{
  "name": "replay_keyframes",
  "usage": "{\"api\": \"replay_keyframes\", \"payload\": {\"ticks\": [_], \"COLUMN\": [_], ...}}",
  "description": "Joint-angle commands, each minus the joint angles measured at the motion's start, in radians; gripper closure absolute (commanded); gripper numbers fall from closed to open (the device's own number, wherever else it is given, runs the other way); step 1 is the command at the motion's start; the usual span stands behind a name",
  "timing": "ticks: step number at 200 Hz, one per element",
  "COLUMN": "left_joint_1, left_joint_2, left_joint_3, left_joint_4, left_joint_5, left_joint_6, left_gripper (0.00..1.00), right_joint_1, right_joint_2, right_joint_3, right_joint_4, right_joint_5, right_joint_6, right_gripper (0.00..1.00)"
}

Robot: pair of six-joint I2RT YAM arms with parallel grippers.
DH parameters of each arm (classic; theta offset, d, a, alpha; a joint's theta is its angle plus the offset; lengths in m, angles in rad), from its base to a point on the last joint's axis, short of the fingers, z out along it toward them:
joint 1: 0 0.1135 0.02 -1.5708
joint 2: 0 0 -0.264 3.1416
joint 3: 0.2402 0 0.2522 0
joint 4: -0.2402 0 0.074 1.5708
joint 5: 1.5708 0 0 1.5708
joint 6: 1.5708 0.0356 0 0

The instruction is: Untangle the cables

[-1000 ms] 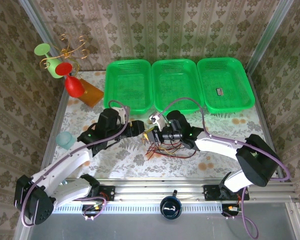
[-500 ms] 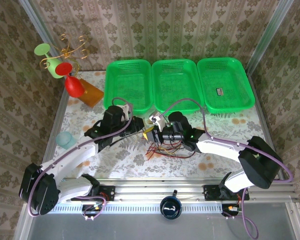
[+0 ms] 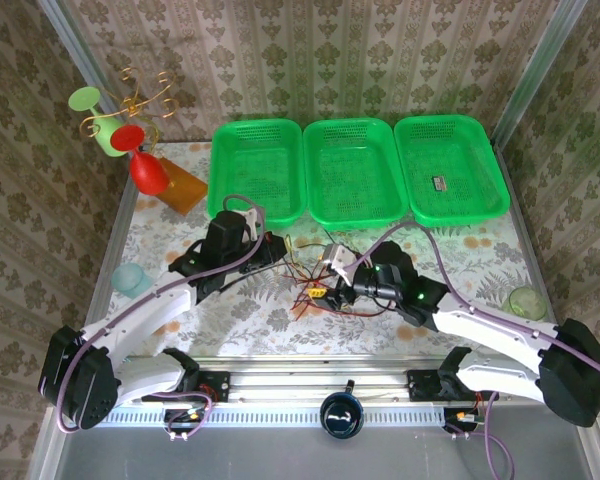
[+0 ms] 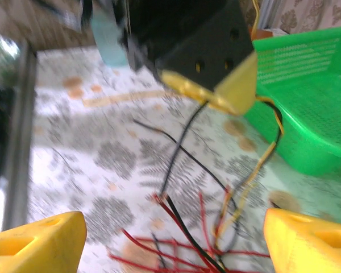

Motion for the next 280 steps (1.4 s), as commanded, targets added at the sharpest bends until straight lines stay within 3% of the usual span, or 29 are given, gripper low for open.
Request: {"api": "replay_keyframes", "payload": {"ticks": [1, 39, 73, 124, 134, 163, 174, 227, 249, 271, 280], "left_joint_1": [0.010, 0.011, 0.012, 0.013, 0.011, 0.030, 0.050, 0.222, 0.252, 0.248, 0.244], "left_joint_2": [-0.006, -0.006, -0.012, -0.014, -0.018, -0.039, -0.053, -0.136, -0.160, -0.163, -0.162], "left_joint_3": [0.049, 0.048, 0.044, 0.044, 0.043, 0.067, 0.087, 0.153, 0.196, 0.226, 0.235], "left_joint_4": [-0.025, -0.023, -0.024, -0.016, -0.017, -0.076, -0.120, -0.236, -0.264, -0.277, -0.284], "left_joint_5": [0.013, 0.016, 0.021, 0.031, 0.031, 0.028, 0.019, 0.049, 0.069, 0.092, 0.096], "left_joint_6": [0.023, 0.020, 0.016, 0.009, 0.010, 0.042, 0.063, 0.120, 0.127, 0.121, 0.121], "left_gripper": [1.00, 1.00, 1.00, 1.00, 1.00, 1.00, 1.00, 1.00, 1.00, 1.00, 1.00], "right_joint_1": [0.012, 0.041, 0.077, 0.068, 0.066, 0.066, 0.066, 0.041, 0.041, 0.039, 0.035], "right_joint_2": [-0.002, 0.143, 0.273, 0.435, 0.453, 0.458, 0.444, 0.397, 0.407, 0.380, 0.364], "right_joint_3": [-0.052, 0.001, 0.045, 0.130, 0.145, 0.132, 0.118, 0.082, 0.101, 0.104, 0.110], "right_joint_4": [-0.072, -0.085, 0.036, 0.101, 0.087, 0.085, 0.073, 0.012, -0.029, -0.046, -0.067], "right_joint_5": [0.126, 0.181, 0.223, 0.211, 0.204, 0.216, 0.225, 0.233, 0.247, 0.230, 0.217], "right_joint_6": [-0.316, -0.411, -0.408, -0.413, -0.415, -0.419, -0.419, -0.419, -0.432, -0.408, -0.390], "right_gripper": [0.17, 0.17, 0.18, 0.33, 0.39, 0.88, 1.00, 1.00, 1.00, 0.68, 0.43]}}
